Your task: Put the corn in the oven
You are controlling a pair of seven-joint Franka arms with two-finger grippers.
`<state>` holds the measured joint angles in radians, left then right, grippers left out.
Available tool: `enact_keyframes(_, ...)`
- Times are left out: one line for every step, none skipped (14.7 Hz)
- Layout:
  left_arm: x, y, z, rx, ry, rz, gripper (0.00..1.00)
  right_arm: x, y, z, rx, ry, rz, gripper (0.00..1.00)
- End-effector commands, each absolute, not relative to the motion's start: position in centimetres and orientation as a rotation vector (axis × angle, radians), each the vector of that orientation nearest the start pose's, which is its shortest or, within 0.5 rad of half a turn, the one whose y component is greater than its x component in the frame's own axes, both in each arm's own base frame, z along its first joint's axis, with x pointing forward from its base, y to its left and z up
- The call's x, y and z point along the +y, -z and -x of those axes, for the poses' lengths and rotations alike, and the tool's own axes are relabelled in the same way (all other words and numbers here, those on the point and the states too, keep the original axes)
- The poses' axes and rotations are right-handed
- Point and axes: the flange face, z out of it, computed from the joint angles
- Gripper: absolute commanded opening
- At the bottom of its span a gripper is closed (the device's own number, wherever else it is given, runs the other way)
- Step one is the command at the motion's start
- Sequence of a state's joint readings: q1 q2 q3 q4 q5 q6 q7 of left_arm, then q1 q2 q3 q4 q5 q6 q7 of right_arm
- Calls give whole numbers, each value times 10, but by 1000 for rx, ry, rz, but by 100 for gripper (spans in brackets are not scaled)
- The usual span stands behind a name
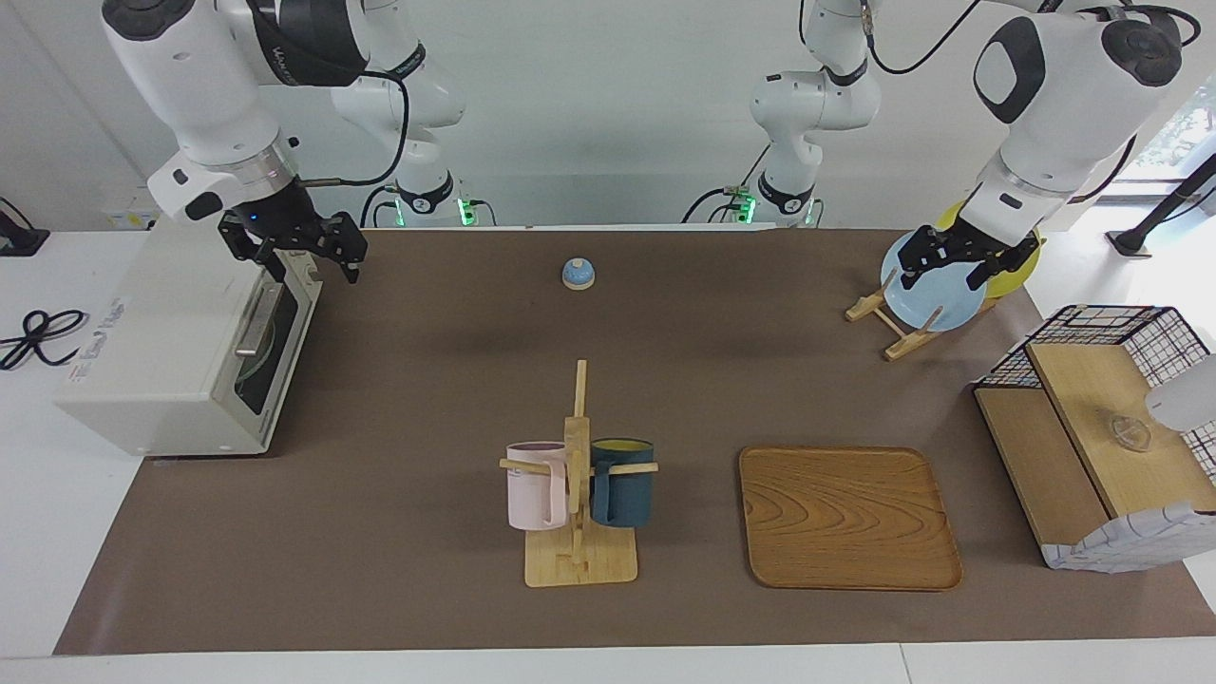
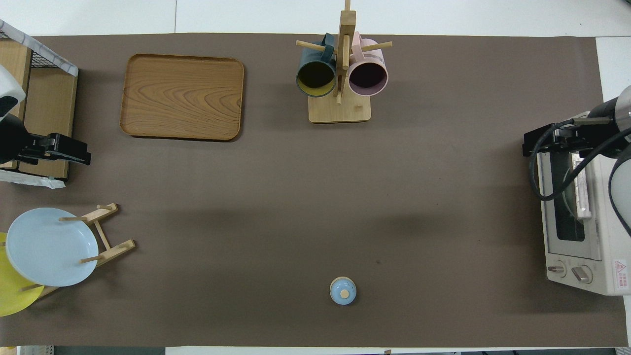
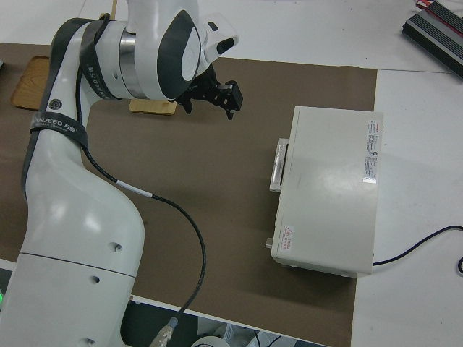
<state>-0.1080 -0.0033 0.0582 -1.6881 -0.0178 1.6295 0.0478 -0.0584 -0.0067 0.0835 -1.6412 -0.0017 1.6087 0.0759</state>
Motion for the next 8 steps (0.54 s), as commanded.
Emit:
enact_keyframes(-25, -579, -548, 160, -63, 3132, 100, 15, -604, -552, 92, -46, 3142, 100)
enact_keyframes(-25, -579, -548, 162, -63, 3132, 100, 14, -604, -552, 92, -46, 3144, 100)
enact_keyframes(-25, -579, -548, 160, -63, 3132, 100, 14, -604, -552, 92, -46, 3144, 100)
enact_keyframes(-25, -579, -548, 162, -63, 3132, 100, 14, -604, -552, 92, -43, 3144, 100)
enact_keyframes(-25, -579, -548, 160, -63, 3132, 100, 15, -605, -552, 89, -38, 3144, 100)
enact_keyframes(-25, -578, -548, 162, -65, 3132, 100, 17, -605, -552, 84, -36, 3142, 100)
enact_keyframes(-25, -579, -548, 162, -63, 3132, 100, 19, -604, -552, 80, -38, 3143, 100)
enact_keyframes(-25, -579, -548, 160, -63, 3132, 100, 19, -604, -552, 77, -38, 3143, 100)
